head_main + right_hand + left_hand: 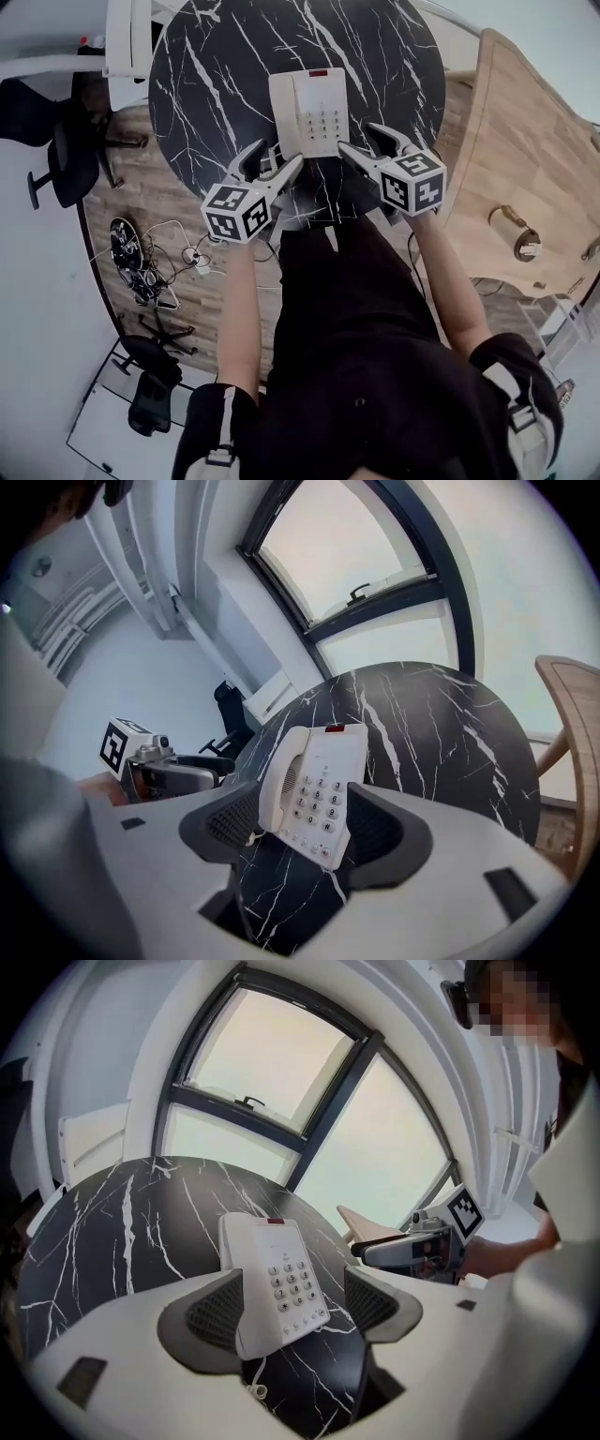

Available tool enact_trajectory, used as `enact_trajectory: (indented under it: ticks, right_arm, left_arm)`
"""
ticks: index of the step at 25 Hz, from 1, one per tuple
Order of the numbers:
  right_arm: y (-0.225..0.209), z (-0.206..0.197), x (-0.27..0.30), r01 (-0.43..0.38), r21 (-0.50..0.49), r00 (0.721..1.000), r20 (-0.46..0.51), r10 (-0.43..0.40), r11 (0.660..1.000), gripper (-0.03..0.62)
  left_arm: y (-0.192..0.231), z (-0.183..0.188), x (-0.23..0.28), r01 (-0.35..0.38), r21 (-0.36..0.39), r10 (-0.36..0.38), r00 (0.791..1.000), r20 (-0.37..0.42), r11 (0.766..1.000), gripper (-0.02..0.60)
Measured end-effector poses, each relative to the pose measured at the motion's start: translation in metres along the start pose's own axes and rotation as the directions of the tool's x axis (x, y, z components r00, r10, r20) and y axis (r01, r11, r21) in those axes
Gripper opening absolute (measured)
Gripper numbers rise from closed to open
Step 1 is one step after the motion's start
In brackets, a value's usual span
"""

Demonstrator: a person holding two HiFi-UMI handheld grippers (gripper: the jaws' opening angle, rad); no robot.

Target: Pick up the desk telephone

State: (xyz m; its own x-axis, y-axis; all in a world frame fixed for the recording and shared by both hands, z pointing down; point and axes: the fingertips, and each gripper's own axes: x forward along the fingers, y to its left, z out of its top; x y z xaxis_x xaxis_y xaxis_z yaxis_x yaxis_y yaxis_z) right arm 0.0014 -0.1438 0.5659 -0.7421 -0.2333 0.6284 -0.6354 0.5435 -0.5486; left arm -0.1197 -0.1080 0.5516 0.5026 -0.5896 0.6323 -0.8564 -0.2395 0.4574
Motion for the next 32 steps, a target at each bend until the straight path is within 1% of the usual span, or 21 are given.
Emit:
enact_trajectory:
  ticks: [4,11,16,19,23,32]
  right_arm:
    - [-0.008,-0.016,0.013,0.001,0.007,0.999,-0.048,-0.001,1.0,0.284]
    - [-0.017,-0.039,0.042,0.012,0.04,0.995,-0.102,-0.008,0.999,0.285]
    - [-0.026,-0.045,0.058,0.05,0.058,0.992,-0.12,-0.043,0.997,0.285]
    - [-0.032,-0.046,0.065,0.076,0.068,0.99,-0.124,-0.067,0.995,0.288]
    - [-0.035,-0.052,0.074,0.09,0.07,0.986,-0.144,-0.08,0.993,0.295]
    - [-0.036,-0.051,0.088,0.119,0.106,0.986,-0.132,-0.104,0.987,0.298]
  left_arm:
    - [0.013,-0.015,0.014,0.01,-0.036,-0.011,0.999,-0.032,0.999,0.348]
    - [0.036,-0.032,0.04,0.044,-0.086,-0.05,0.996,-0.075,0.995,0.364]
    - [0.048,-0.035,0.054,0.081,-0.133,-0.092,0.993,-0.075,0.988,0.365]
    - [0.049,-0.036,0.063,0.118,-0.155,-0.132,0.988,-0.084,0.981,0.367]
    - [0.052,-0.036,0.074,0.148,-0.159,-0.164,0.982,-0.092,0.976,0.367]
    - [0.059,-0.036,0.085,0.217,-0.174,-0.237,0.966,-0.1,0.96,0.37]
